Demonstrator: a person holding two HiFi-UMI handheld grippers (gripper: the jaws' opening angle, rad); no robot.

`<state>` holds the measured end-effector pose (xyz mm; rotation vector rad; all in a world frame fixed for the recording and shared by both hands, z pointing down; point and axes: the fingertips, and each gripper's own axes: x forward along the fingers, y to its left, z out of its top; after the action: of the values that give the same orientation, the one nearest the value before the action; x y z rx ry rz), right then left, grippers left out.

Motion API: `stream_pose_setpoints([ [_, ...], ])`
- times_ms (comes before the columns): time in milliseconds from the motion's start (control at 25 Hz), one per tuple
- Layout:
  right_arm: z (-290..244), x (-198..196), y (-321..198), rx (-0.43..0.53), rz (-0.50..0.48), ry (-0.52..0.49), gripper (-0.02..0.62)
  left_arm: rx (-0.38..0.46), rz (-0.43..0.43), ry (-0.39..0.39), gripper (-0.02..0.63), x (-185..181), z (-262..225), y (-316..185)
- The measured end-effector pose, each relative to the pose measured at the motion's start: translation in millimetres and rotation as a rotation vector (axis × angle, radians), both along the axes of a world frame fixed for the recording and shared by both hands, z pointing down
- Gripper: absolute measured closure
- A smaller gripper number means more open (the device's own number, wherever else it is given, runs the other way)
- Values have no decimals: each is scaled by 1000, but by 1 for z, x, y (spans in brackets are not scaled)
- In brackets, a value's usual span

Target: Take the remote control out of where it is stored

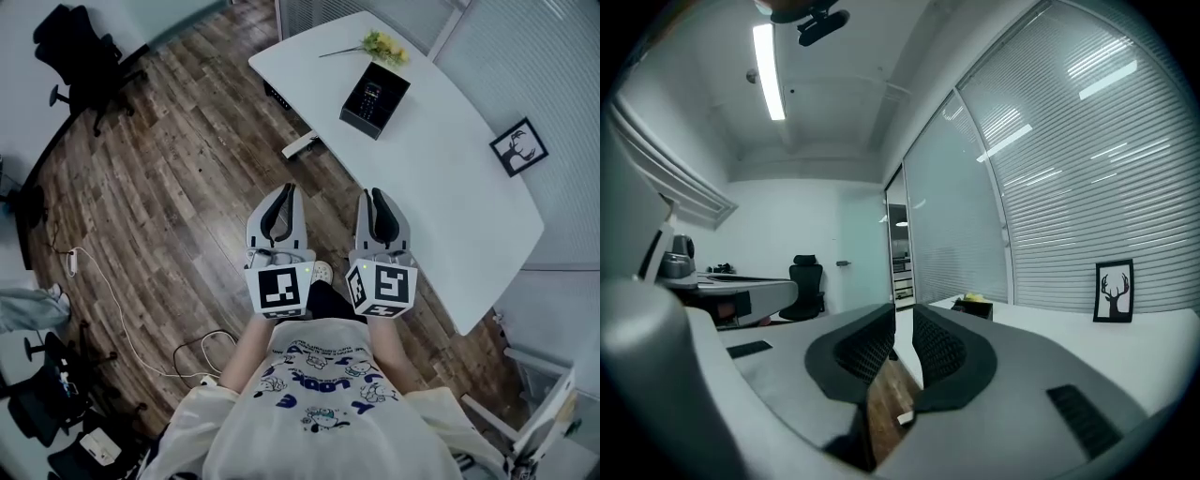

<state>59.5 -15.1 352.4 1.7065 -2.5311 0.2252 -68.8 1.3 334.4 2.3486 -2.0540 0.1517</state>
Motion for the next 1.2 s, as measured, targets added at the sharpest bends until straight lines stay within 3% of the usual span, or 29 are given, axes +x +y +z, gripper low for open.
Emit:
stream_pose_setpoints([
  [520, 20, 41, -109, -61, -19, 13, 538, -32, -10, -9, 583, 40, 12, -99],
  [1200, 46, 50, -207, -122, 60, 33, 537, -70, 44, 4, 583, 36, 35, -205],
])
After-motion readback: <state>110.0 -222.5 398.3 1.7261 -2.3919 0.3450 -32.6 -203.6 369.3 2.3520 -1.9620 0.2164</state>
